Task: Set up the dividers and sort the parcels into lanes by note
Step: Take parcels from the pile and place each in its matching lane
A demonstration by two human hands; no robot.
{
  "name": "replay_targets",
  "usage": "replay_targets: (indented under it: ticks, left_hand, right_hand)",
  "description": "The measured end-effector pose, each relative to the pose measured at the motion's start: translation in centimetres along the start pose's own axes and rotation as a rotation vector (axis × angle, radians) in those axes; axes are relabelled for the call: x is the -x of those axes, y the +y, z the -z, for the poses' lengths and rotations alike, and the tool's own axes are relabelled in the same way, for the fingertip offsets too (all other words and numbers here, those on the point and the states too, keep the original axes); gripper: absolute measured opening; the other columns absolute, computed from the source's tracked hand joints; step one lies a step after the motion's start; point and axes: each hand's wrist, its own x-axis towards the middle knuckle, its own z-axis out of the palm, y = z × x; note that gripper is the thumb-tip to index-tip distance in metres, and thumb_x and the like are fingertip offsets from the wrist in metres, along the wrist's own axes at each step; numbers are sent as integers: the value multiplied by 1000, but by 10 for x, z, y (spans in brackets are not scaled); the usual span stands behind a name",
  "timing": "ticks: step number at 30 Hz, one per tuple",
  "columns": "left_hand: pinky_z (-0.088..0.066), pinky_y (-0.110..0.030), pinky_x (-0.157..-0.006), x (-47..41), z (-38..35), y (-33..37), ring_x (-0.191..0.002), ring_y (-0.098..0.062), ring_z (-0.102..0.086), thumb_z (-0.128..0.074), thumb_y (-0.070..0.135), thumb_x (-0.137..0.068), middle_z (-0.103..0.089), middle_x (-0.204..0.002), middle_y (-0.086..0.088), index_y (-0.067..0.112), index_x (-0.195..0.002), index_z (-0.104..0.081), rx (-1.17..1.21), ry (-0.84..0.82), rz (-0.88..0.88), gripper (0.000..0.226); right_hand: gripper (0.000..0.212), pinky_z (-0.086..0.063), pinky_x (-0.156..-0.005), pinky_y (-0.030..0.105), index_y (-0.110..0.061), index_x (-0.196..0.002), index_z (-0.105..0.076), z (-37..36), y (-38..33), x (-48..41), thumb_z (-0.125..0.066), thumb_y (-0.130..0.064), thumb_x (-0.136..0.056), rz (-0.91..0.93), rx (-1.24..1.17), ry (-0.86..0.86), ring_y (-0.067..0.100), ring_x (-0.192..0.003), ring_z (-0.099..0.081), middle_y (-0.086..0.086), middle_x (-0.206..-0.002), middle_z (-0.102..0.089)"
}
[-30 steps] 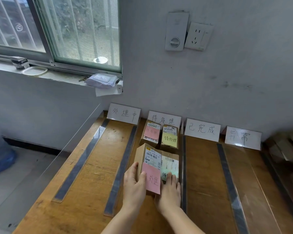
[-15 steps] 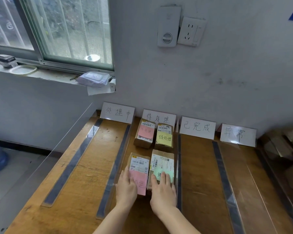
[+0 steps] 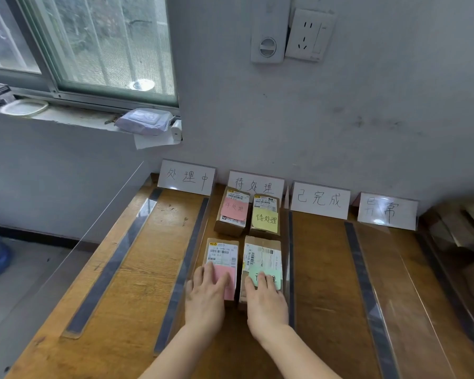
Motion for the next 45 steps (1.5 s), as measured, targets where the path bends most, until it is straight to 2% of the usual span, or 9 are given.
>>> replay_targets:
  ticks: [3, 5, 14, 24, 31, 34, 36, 40, 45]
  left_hand:
    - [-33, -43, -110, -15, 3, 0, -138, -32, -23, -59, 22, -92, -27, -148, -11, 32, -134, -38, -73, 40, -30, 48]
    - [-37, -40, -106, -24, 4, -1, -134, -31, -30, -61, 23, -91, -32, -144, -10, 30, -134, -39, -91, 41, -55, 49]
    - [-44, -36, -99, -44, 1, -9, -126, -29, -37, -61, 20, -92, -35, -142, -11, 27, -135, -37, -140, 40, -146, 50]
    - [-39, -38, -105, -44, 14, -9, -132, -26, -34, -60, 17, -91, -39, -143, -7, 26, -136, -43, -148, 19, -179, 49]
    - [-39, -34, -103, -48, 60, 10, -128, -20, -43, -60, 29, -93, -52, -134, 0, 20, -132, -50, -156, 90, -328, 41]
    - [-43, -32, -100, -48, 77, 26, -123, -18, -49, -63, 29, -91, -56, -130, 0, 19, -130, -54, -163, 111, -404, 41]
    - [-44, -31, -97, -46, 85, 39, -121, -18, -50, -66, 27, -89, -57, -129, -1, 18, -130, -54, -194, 126, -458, 44]
    - [-42, -37, -103, -34, 96, 73, -124, -24, -48, -63, 22, -91, -54, -133, -5, 14, -134, -50, -278, 152, -574, 46]
    - [-44, -38, -98, -15, 104, 123, -121, -23, -49, -63, 19, -90, -55, -128, -4, 16, -131, -50, -270, 180, -661, 43]
  right_hand:
    - [56, -37, -113, 42, -17, -149, -32, 4, 1, -3, -55, -11, -98, 24, 16, 24, 33, -146, -23, 14, -157, -27]
    - [56, -38, -112, 42, -15, -148, -35, 6, 0, -5, -56, -9, -97, 27, 38, 23, 33, -144, -27, 15, -156, -29]
    - [48, -48, -100, 43, -10, -142, -39, 14, 7, -15, -53, -3, -96, 16, 142, -5, 36, -127, -46, 20, -142, -44]
    - [48, -43, -106, 41, -13, -142, -40, 24, 2, -14, -55, -8, -96, 16, 104, 11, 33, -130, -43, 18, -142, -43]
    - [42, -43, -102, 33, -19, -137, -49, 68, 4, 3, -57, -30, -97, 44, -5, 229, 22, -127, -46, 5, -136, -52]
    - [44, -42, -102, 33, -19, -134, -50, 85, 15, 16, -58, -37, -95, -12, 29, 309, 22, -129, -43, 5, -137, -52]
    - [50, -39, -108, 35, -20, -137, -48, 93, 27, 27, -59, -41, -94, -75, 35, 317, 24, -136, -38, 5, -142, -48]
    - [55, -27, -117, 40, -21, -144, -41, 105, 58, 52, -55, -43, -96, -187, 77, 294, 27, -145, -27, 8, -152, -39]
    - [55, -31, -114, 41, -21, -142, -44, 117, 103, 93, -56, -44, -94, -316, 100, 270, 26, -140, -35, 7, -148, -43]
